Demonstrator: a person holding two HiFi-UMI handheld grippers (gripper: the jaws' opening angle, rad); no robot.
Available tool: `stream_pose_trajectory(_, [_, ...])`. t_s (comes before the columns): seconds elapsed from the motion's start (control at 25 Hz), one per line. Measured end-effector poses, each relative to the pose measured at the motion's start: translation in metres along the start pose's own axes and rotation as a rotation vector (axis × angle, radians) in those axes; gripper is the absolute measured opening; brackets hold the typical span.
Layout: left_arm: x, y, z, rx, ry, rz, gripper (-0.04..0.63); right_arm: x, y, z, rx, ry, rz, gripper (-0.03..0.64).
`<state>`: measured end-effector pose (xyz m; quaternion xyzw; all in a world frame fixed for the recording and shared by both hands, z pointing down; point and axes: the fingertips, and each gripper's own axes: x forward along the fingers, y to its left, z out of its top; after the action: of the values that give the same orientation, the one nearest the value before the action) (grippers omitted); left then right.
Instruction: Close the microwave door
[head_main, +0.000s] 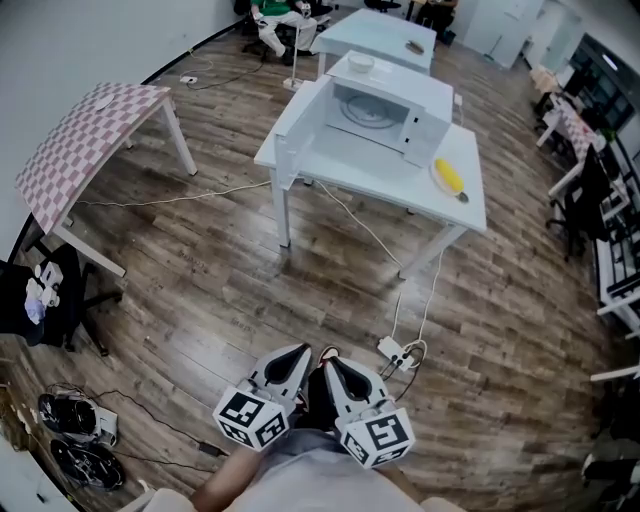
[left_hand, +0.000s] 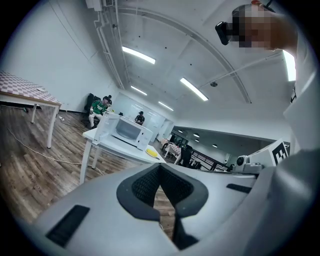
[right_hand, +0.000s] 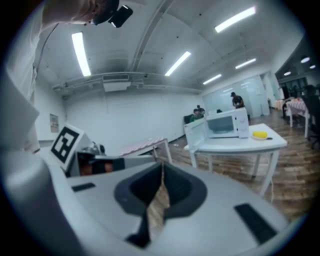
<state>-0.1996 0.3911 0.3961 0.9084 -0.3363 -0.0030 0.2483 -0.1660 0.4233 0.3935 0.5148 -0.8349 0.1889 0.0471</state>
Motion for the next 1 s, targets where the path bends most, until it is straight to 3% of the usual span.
stream_pose_trajectory(0.52, [0.082,0.035,0.031,-0.007,0.025,0.022,0.014,0.062,-0.069,0.039,0.010,0.007,0.040,0.023])
stream_pose_trajectory(1.0, [0.137,0.042,0.057,0.037,0.013,0.061,0.014,0.089,-0.117,0.077,0.002,-0.050,0.101,0.023])
